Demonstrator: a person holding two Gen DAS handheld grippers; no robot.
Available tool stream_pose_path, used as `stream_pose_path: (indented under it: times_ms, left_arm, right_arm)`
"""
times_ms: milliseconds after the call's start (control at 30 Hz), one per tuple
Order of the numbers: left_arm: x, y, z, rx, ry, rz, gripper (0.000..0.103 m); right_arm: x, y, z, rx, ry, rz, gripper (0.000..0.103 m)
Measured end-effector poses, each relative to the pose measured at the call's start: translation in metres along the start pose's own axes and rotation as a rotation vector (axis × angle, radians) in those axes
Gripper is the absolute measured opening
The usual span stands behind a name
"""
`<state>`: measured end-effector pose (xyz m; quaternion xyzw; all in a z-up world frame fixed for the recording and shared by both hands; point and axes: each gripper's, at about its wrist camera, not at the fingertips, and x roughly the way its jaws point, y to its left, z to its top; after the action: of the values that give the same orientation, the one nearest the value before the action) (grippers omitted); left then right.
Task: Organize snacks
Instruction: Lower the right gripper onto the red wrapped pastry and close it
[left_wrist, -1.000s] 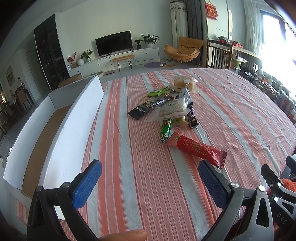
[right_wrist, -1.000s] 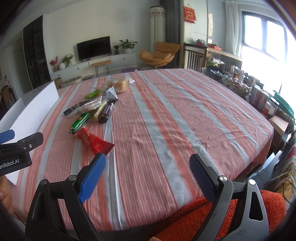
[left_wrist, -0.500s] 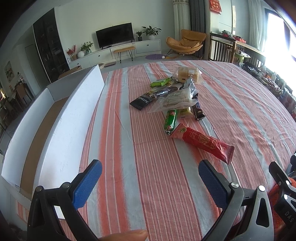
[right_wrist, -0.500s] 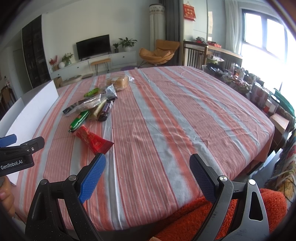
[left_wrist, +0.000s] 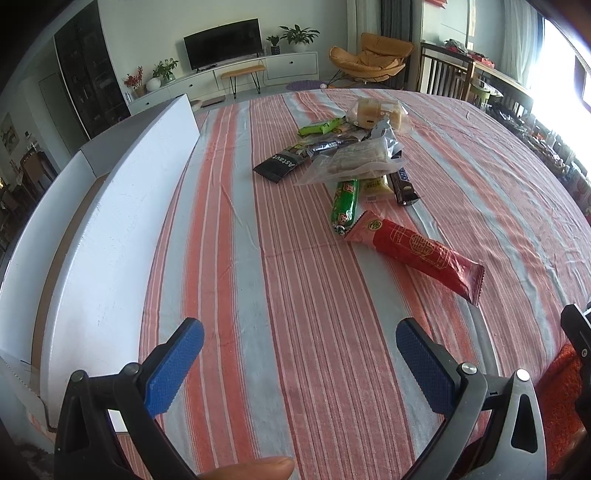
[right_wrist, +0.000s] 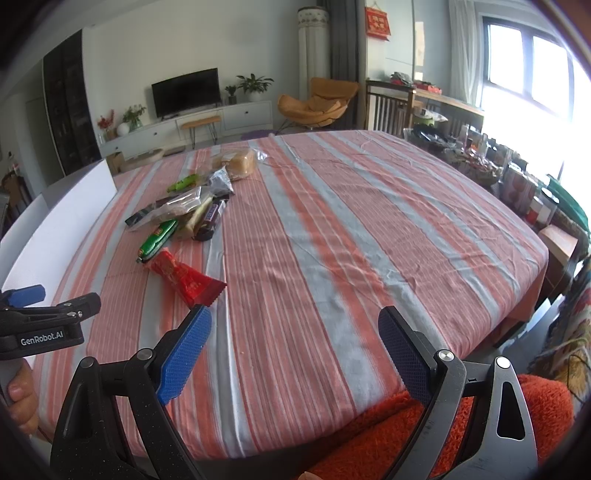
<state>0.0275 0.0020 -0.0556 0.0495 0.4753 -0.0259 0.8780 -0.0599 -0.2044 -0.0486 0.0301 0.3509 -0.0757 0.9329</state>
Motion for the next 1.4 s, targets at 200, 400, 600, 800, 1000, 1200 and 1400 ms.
stream_pose_path:
  times_ms: [200,400,600,800,1000,1200,1400]
  left_arm:
    - [0.021,0.001,-0.004,-0.005,0.070,-0.008,0.103]
    - [0.039,0.002,-0.009,0.002,0.120,-0.008,0.103]
    - [0.055,0.004,-0.013,-0.003,0.158,-0.014,0.103]
    - [0.058,0.009,-0.015,-0.037,0.164,-0.048,0.103]
    - [0.059,0.011,-0.015,-0.040,0.154,-0.052,0.103]
    - [0.057,0.012,-0.019,-0.031,0.154,-0.058,0.103]
    - [0.056,0.013,-0.020,-0.018,0.150,-0.068,0.103]
  right_arm:
    - [0.001,-0.001,0.001,0.002,0.002,0.001,0.094]
    - [0.002,-0.001,-0.001,0.006,0.010,0.003,0.094]
    - [0.005,-0.005,0.001,0.017,0.029,0.009,0.094]
    - [0.009,-0.009,0.001,0.041,0.057,0.017,0.094]
    - [0.010,-0.011,0.002,0.046,0.063,0.019,0.094]
    - [0.013,-0.013,0.001,0.050,0.075,0.026,0.094]
    - [0.023,-0.028,0.000,0.126,0.125,0.122,0.094]
